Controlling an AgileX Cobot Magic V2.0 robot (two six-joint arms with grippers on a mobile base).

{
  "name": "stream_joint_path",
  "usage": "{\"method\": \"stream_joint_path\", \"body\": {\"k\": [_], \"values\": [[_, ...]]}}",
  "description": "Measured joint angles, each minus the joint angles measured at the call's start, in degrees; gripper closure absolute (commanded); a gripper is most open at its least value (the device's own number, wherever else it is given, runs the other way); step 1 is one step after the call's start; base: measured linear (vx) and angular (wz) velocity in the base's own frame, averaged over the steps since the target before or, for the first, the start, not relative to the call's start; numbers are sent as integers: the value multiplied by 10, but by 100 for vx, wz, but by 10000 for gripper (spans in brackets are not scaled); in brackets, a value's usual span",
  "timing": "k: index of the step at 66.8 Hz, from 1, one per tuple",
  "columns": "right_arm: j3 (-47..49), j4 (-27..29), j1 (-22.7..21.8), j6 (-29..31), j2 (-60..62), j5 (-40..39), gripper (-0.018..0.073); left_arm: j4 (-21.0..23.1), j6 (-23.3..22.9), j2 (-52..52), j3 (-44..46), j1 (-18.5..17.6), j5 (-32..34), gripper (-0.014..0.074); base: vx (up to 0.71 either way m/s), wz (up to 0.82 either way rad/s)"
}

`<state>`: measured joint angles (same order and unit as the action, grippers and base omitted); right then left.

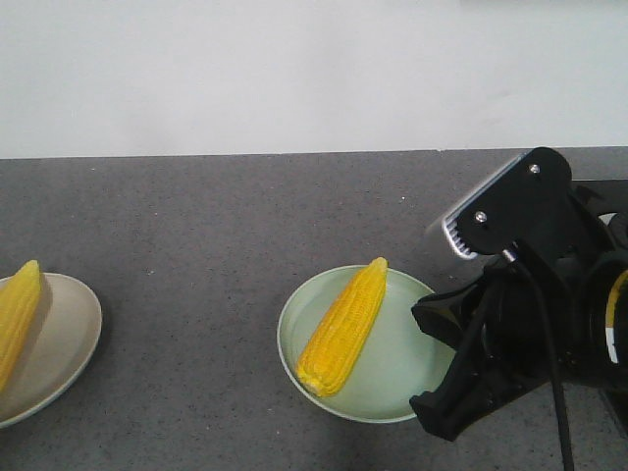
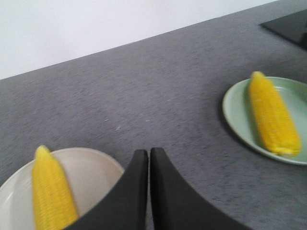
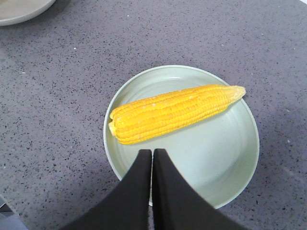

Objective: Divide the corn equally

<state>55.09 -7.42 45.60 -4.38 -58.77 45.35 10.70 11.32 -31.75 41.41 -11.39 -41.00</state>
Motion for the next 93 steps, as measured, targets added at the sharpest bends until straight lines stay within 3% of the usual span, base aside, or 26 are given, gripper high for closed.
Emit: {"method": "stream_joint_path", "body": {"k": [9,16,38,61,93], "values": [[0,0,0,0,0,0,570,-93,-97,70,-95,17,82,604,0,0],[0,0,0,0,0,0,570,-133,-143,146,-181,48,136,604,0,0],[0,0,0,0,0,0,570,-146,-172,317,-415,96,283,604,0,0],[0,0,0,0,0,4,570,-146,-182,324,-429,101,383,604,0,0],[0,0,0,0,0,4,570,-122,-171,324,-429,101,402,604,0,0]]}}
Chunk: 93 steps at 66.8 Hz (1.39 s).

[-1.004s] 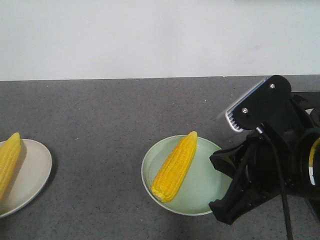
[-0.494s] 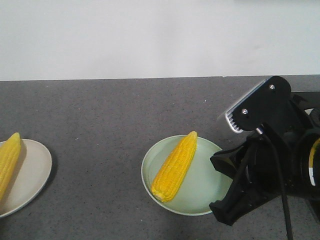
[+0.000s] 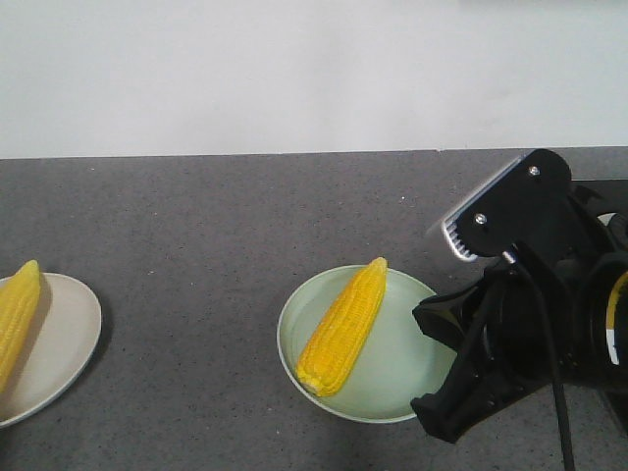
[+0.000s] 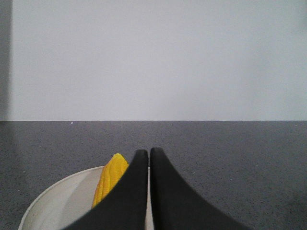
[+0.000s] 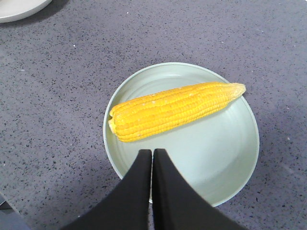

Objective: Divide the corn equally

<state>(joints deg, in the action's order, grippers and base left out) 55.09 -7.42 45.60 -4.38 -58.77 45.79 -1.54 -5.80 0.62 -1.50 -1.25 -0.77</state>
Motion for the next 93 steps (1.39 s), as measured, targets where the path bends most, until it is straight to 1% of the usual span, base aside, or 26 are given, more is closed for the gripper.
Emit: {"method": "stream_joint_path", "body": {"k": [61,65,68,72,77,83,85,89,93], "values": [[-1,-3,-2,1,4,4,570,1,2,0,0,3,0,603,0,0],[-2,-2,-19,4,15,4,570,2,2,0,0,3,0,603,0,-1],[-2,2,-41,4,27,4,570,2,2,0,0,3,0,603,0,-1],[-7,14,-82,4,48,-2,568,2,2,0,0,3,0,603,0,0],[-29,35,-141,5,88,-28,566,2,2,0,0,3,0,603,0,0],[-86,46,-211,13,152,-89,566,2,2,0,0,3,0,603,0,0],[-112,48,-229,15,177,-106,566,2,2,0,0,3,0,603,0,0],[-176,48,-283,17,237,-161,565,2,2,0,0,3,0,603,0,0],[-229,50,-315,18,284,-213,565,2,2,0,0,3,0,603,0,0]]}}
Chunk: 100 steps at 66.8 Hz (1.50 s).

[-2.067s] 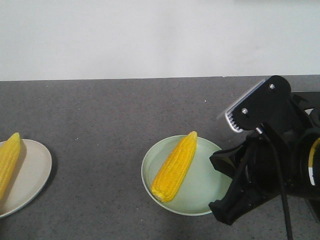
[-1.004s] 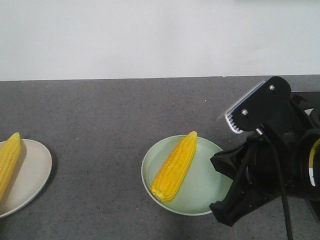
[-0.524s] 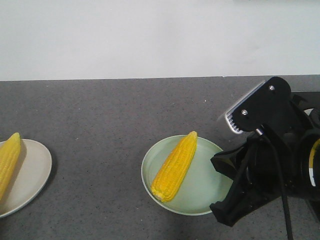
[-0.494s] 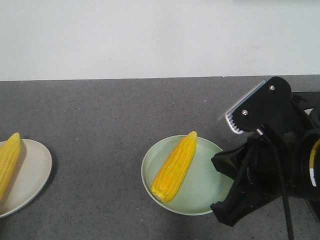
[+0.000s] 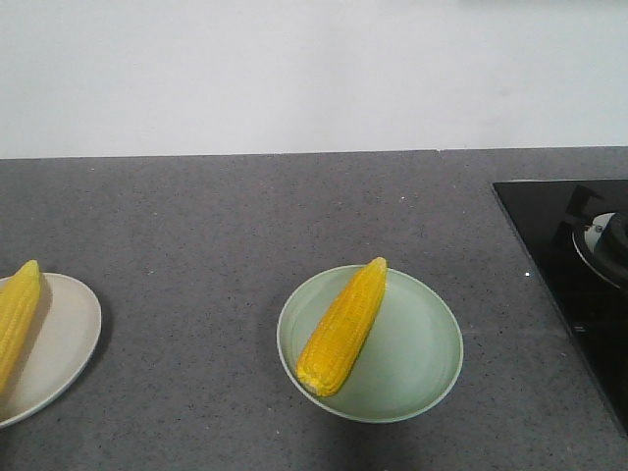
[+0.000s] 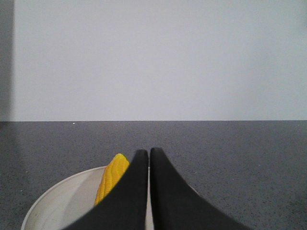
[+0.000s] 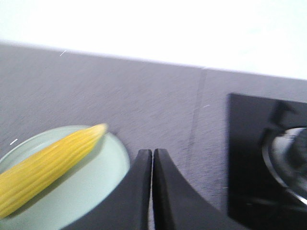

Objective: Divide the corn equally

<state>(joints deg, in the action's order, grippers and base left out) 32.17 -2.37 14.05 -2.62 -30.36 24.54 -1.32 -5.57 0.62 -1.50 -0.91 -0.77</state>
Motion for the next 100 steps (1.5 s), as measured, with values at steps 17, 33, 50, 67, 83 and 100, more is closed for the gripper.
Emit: {"method": "stream_joint_path", "body": {"k": [17,33,50,67,83,100], "values": [[-224,8,-90,2,193,-168,565,0,0,0,0,0,0,603,0,0],[-331,9,-97,2,274,-238,565,0,0,0,0,0,0,603,0,0],[-338,14,-132,4,309,-242,565,0,0,0,0,0,1,603,0,0],[-338,14,-136,14,311,-237,565,0,0,0,0,0,1,603,0,0],[-338,19,-136,14,311,-236,565,0,0,0,0,0,1,603,0,0],[-338,32,-136,14,311,-234,565,0,0,0,0,0,1,603,0,0]]}}
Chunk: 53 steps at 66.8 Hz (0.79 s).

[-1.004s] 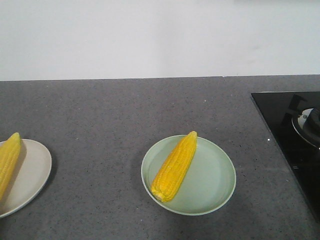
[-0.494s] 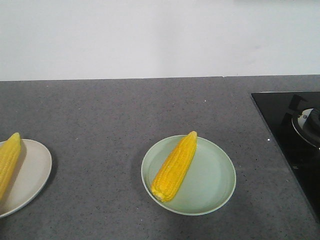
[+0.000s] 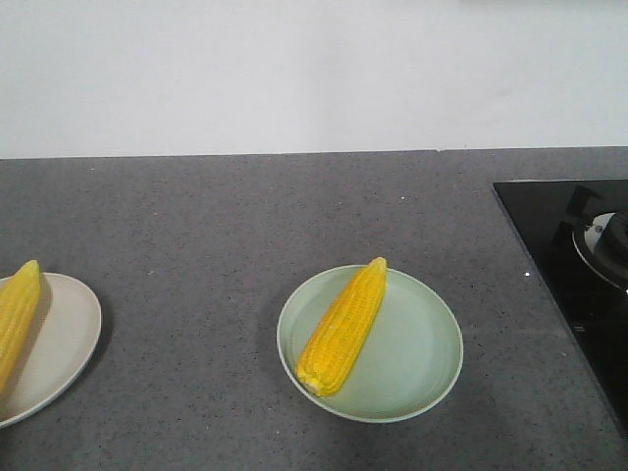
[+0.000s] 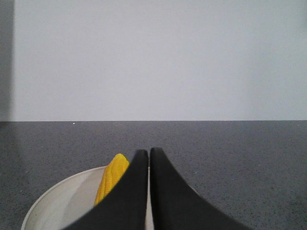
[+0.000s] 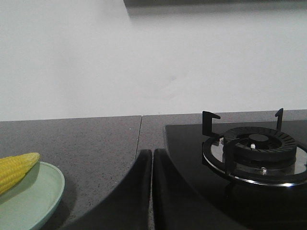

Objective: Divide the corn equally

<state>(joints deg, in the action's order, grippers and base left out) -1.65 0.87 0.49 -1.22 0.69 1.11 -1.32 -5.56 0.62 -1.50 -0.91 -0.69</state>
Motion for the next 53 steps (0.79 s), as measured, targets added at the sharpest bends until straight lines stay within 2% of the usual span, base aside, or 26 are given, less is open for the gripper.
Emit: {"method": "stream_joint_path", "body": {"k": [9,25,44,53], "values": [[0,3,0,0,0,0,565,0,0,0,0,0,0,603,0,0],[0,52,0,0,-15,18,565,0,0,0,0,0,0,603,0,0],[0,58,0,0,-15,22,565,0,0,0,0,0,0,603,0,0],[0,59,0,0,-15,23,565,0,0,0,0,25,0,603,0,0]]}}
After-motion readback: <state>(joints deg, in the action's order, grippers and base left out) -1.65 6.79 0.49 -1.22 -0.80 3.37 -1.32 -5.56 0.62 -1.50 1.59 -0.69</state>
